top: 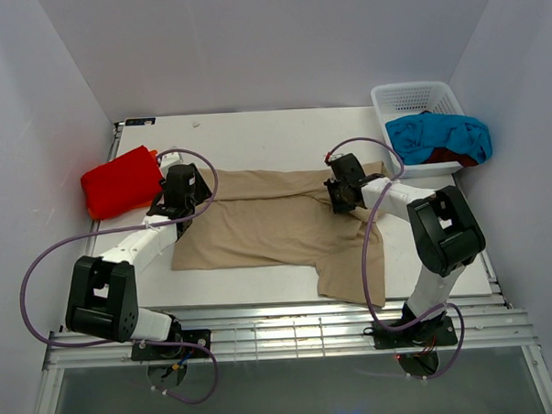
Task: Fold and stack the t-shirts
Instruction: Fold the tshirt
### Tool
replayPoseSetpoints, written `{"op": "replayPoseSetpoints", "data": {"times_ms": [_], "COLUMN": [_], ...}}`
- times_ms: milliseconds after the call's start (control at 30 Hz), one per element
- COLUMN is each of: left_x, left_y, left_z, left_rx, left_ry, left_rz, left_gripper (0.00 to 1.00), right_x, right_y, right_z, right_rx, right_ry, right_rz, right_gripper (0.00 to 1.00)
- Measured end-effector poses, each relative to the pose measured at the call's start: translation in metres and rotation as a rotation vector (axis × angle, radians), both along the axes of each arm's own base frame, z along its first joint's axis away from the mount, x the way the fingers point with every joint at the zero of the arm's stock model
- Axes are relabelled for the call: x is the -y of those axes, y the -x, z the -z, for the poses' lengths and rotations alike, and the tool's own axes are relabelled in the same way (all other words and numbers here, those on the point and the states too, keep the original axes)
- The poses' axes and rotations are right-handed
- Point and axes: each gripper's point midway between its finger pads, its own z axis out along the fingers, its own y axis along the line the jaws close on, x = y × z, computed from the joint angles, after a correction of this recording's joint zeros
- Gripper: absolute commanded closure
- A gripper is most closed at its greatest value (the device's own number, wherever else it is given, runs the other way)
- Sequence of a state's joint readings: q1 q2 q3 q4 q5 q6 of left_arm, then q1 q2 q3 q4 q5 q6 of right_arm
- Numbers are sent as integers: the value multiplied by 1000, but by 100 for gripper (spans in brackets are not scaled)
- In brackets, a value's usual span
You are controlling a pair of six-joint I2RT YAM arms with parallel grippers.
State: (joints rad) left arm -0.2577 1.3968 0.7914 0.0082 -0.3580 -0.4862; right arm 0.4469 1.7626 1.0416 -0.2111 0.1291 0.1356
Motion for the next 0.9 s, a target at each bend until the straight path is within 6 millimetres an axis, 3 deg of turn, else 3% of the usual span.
{"op": "replayPoseSetpoints", "data": {"times_ms": [167, 400, 500, 833, 900], "left_x": [0, 1, 1, 1, 1], "left_y": [0, 0, 0, 0, 1], "left_z": [0, 0, 0, -7, -7], "left_rx": [1, -1, -1, 17, 16], "left_ry": [1, 3, 4, 8, 8], "left_rz": [0, 4, 6, 6, 7], "left_gripper": [34, 35, 34, 34, 34], "right_x": [-10, -36, -45, -51, -53], "right_y": [3, 6, 8, 41, 49], "right_z": [-10, -53, -61, -33, -28], "right_rx": [3, 56, 57, -93, -131], "right_ry": [2, -78, -102, -58, -51], "right_rz": [-27, -97, -119, -160, -171], "right_gripper": [92, 92, 92, 91, 76]}}
